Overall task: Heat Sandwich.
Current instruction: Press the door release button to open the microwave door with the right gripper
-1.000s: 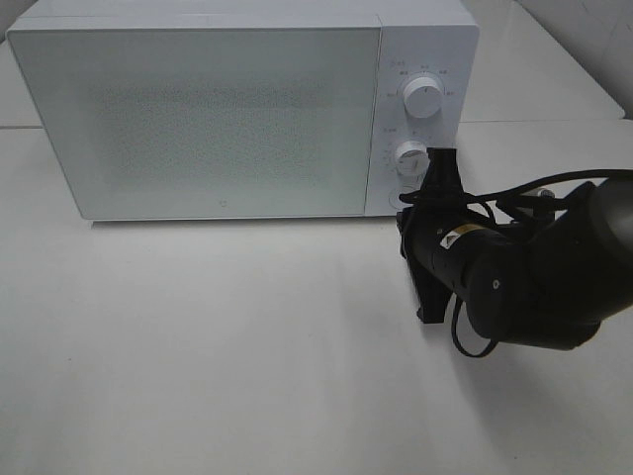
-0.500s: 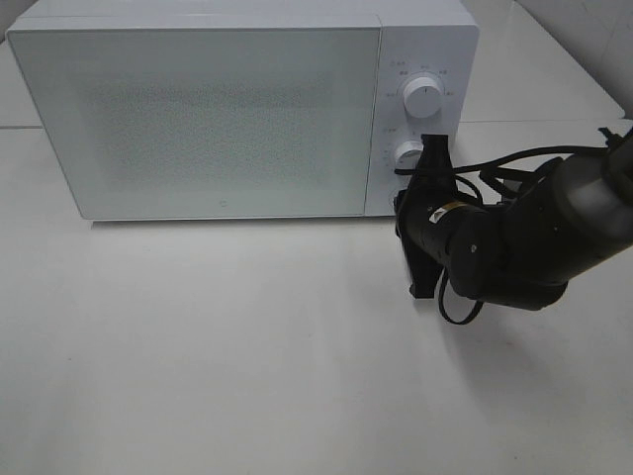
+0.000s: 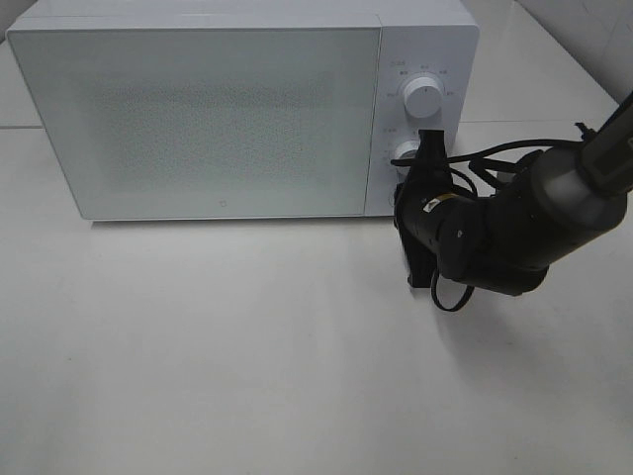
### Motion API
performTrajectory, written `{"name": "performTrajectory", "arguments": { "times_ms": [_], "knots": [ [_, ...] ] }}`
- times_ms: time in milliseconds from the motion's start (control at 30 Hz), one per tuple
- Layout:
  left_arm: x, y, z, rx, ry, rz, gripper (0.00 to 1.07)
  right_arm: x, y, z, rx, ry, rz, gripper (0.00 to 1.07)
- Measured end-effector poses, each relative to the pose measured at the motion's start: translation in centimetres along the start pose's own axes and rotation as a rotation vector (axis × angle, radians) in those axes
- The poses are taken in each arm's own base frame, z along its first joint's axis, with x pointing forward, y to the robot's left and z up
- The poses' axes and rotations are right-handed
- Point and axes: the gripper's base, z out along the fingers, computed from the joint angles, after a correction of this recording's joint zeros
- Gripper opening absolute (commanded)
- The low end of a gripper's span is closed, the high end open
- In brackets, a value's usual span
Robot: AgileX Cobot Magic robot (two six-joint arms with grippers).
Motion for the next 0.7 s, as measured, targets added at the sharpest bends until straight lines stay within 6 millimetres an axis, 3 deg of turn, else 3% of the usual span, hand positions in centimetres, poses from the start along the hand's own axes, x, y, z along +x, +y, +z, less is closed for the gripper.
{"name": "performTrajectory", "arguments": {
  "times_ms": [700],
  "knots": [
    [0.0, 0.0, 0.0, 0.0, 0.0, 0.0, 0.98, -0.1, -0.13, 1.01, -0.022, -0.022, 0.007, 0.0]
  ]
}}
